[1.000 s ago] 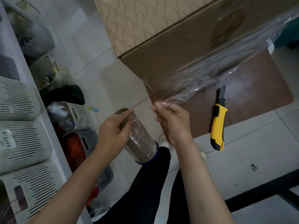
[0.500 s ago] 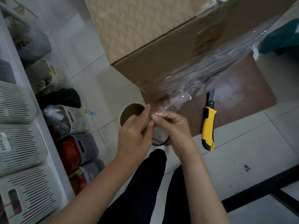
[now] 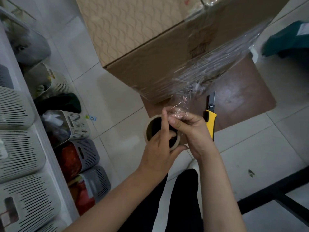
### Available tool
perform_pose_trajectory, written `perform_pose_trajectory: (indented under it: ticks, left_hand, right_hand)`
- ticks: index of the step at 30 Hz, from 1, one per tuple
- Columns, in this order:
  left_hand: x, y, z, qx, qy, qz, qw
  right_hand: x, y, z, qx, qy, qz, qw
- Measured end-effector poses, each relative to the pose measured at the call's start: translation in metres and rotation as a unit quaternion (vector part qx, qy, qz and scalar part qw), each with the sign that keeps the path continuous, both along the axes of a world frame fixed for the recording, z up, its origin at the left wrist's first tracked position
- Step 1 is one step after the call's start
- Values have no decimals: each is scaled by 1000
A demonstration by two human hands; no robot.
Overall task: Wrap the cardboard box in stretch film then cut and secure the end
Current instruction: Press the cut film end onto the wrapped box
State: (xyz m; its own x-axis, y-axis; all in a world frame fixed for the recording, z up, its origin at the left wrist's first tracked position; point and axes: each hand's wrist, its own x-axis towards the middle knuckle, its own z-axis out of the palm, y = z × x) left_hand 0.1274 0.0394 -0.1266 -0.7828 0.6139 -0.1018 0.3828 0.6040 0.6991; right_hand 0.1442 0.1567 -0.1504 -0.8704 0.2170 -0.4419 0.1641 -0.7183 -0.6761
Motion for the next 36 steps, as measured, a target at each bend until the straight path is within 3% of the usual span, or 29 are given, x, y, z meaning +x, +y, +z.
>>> perform_pose_trajectory:
  ticks: [6, 10, 14, 18, 22, 26, 31, 36]
  left_hand:
    - [-1, -9, 4, -7, 98, -70, 993]
    - [-17, -10, 24, 42, 206, 21, 977]
    - [-44, 18, 44, -7, 127, 128, 984]
    - [-60, 47, 46, -42, -4, 163, 986]
    - [-65, 58, 39, -61, -18, 174, 983]
    - [-61, 57, 41, 17, -66, 212, 975]
    - [-64, 52, 47, 116, -163, 221, 955]
    - [-71, 48, 58, 165, -253, 211, 930]
  right_hand:
    - [0, 1, 2, 25, 3, -6, 1000]
    - [-1, 3, 0, 36, 5, -19, 999]
    - [0, 2, -3, 34, 25, -14, 999]
    - [-1, 1, -5, 74, 27, -15, 997]
    - [-2, 2, -10, 98, 33, -29, 994]
    - [0, 6, -18, 110, 3, -17, 994]
    - [11, 23, -22, 25, -31, 17, 999]
    - [12, 34, -23, -24, -61, -43, 997]
